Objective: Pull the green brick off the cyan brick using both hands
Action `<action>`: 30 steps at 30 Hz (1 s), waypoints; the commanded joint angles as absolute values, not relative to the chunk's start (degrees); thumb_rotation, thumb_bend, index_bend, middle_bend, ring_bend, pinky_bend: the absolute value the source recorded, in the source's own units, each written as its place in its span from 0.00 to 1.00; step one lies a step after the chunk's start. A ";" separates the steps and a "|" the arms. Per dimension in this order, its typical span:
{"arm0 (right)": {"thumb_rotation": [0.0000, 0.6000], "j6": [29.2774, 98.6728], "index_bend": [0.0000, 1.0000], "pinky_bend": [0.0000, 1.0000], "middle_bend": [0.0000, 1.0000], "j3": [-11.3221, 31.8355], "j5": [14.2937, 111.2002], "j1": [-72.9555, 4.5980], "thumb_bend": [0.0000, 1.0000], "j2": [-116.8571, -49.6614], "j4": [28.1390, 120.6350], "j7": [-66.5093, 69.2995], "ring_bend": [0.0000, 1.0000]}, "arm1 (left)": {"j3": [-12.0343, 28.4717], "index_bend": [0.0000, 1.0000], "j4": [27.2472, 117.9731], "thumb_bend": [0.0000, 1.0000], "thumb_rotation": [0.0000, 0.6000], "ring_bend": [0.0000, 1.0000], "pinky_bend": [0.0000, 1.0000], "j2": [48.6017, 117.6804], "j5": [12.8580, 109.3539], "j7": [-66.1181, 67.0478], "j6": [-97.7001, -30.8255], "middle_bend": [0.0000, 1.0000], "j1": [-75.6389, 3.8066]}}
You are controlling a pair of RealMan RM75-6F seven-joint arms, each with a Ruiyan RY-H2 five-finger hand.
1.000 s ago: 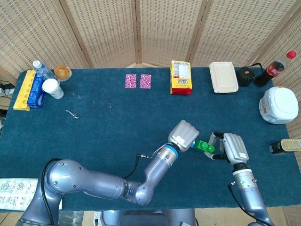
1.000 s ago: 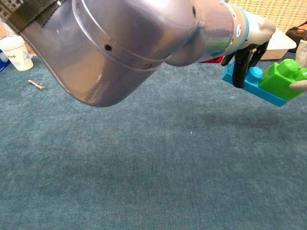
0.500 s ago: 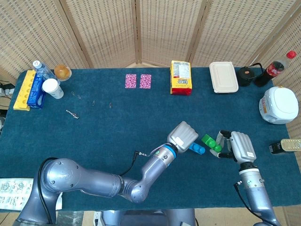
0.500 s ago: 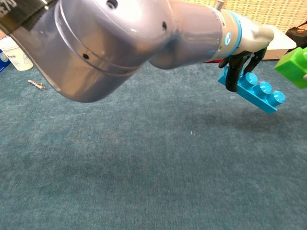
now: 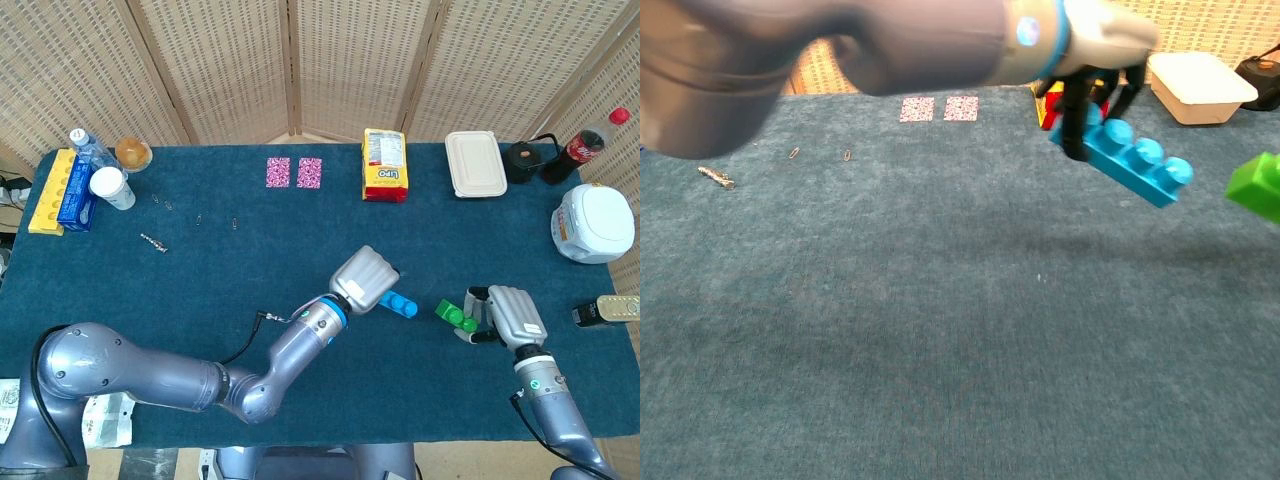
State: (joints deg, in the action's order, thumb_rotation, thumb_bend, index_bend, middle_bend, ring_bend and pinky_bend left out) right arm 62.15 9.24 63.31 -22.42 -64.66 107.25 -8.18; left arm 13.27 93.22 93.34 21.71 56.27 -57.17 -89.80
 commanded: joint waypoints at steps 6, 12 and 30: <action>1.00 56.69 0.62 0.63 0.61 6.63 61.92 -25.89 0.27 -67.27 103.59 -12.71 0.67 | 9.45 0.83 100.46 0.41 1.00 0.61 0.60 86.82 28.15 51.78 -60.87 0.66 -83.36; 1.00 55.26 0.57 0.53 0.56 5.75 58.55 -28.17 0.27 -70.50 101.50 -17.88 0.59 | 6.95 0.83 104.29 0.41 1.00 0.61 0.60 83.50 32.12 48.94 -63.04 0.66 -78.95; 1.00 64.13 0.37 0.38 0.41 6.28 57.93 -27.72 0.27 -66.63 108.88 -23.77 0.42 | 1.88 0.83 105.72 0.41 1.00 0.61 0.59 84.15 42.37 40.96 -65.33 0.66 -68.12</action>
State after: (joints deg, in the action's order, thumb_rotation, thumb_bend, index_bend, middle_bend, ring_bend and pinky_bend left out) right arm 63.23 5.92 57.03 -28.25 -67.75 107.75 -23.89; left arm 2.24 106.30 83.44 41.92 41.35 -65.34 -68.68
